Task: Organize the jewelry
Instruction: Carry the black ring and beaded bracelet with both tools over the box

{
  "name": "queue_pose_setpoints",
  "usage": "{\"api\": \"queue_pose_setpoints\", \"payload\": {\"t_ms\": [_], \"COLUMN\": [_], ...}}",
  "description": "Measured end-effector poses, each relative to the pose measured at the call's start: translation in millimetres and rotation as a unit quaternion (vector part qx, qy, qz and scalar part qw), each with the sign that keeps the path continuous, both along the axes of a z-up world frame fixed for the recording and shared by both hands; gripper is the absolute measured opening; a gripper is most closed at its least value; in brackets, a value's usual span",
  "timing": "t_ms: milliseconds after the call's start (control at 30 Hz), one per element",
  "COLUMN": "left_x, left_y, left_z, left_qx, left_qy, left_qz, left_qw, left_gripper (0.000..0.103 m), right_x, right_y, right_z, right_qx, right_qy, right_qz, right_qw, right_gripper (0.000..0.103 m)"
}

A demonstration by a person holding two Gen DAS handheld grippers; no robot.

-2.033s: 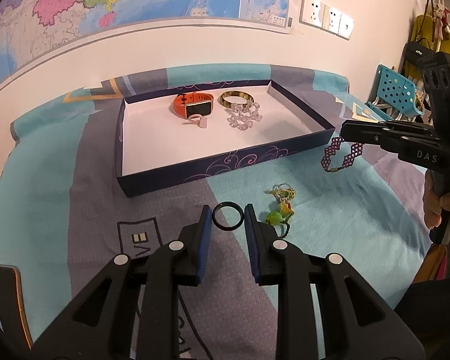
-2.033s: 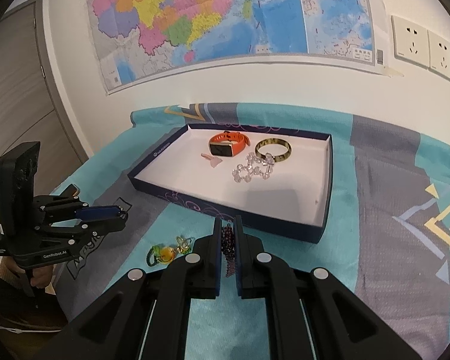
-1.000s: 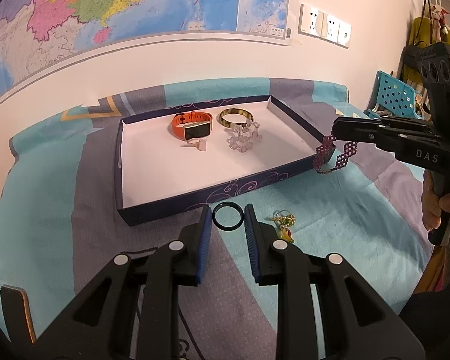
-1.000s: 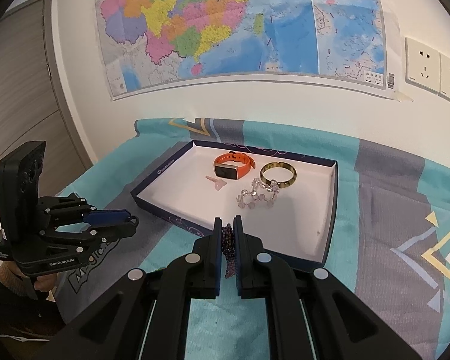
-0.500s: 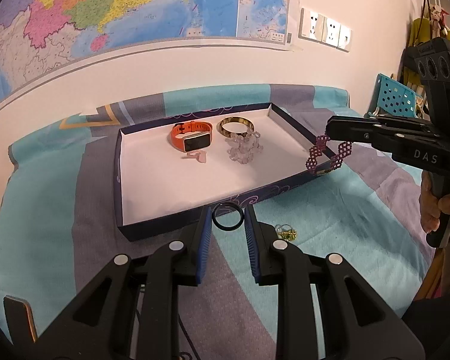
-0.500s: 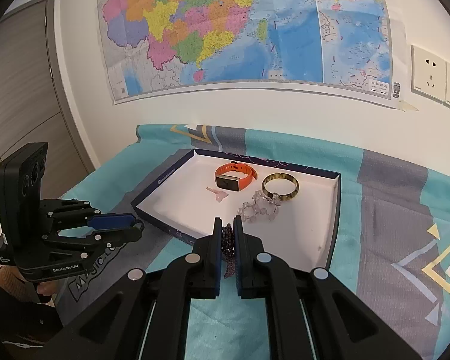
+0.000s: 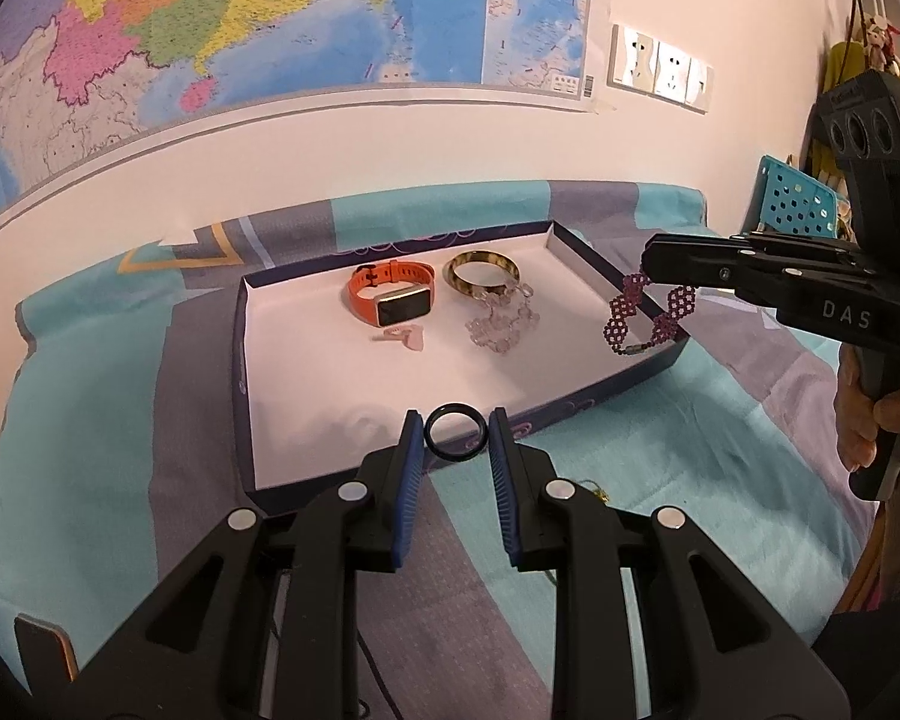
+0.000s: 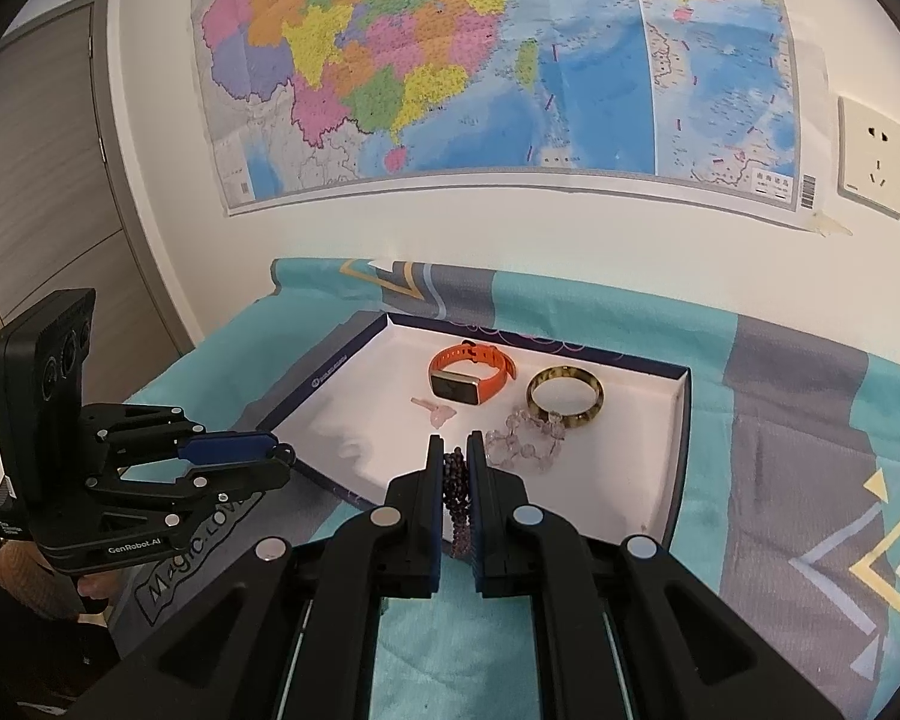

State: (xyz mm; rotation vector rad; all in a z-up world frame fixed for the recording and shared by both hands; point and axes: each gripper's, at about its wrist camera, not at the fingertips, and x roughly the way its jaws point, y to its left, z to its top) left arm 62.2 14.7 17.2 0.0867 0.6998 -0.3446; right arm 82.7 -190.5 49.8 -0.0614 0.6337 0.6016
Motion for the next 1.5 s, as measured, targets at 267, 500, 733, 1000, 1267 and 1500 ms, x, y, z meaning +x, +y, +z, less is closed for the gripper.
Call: {"api": "queue_pose_setpoints", "payload": {"t_ms": [267, 500, 733, 1000, 1267, 1500], "left_x": [16, 30, 45, 62, 77, 89], "left_y": [0, -4, -6, -9, -10, -12], "left_z": [1, -4, -10, -20, -28, -31], "left_qx": [0.002, 0.010, 0.013, 0.020, 0.022, 0.021], "left_qy": [0.004, 0.009, 0.018, 0.036, 0.052, 0.064], "left_qz": [0.001, 0.001, 0.006, 0.012, 0.019, 0.023], "left_qw": [1.0000, 0.9999, 0.9997, 0.9991, 0.9983, 0.9975], "left_gripper": [0.023, 0.023, 0.023, 0.023, 0.023, 0.023], "right_x": [18, 33, 48, 61, 72, 81], "right_y": [5, 9, 14, 24, 30, 32], "right_z": [-1, -7, -15, -20, -28, -36], "right_qx": [0.006, 0.012, 0.008, 0.006, 0.004, 0.006], "right_qy": [0.009, 0.022, 0.035, 0.045, 0.059, 0.077], "right_qz": [0.003, 0.003, 0.005, 0.015, 0.022, 0.025], "right_qw": [1.000, 1.000, 0.999, 0.999, 0.998, 0.997], "right_gripper": [0.006, 0.006, 0.006, 0.006, 0.006, 0.006]}}
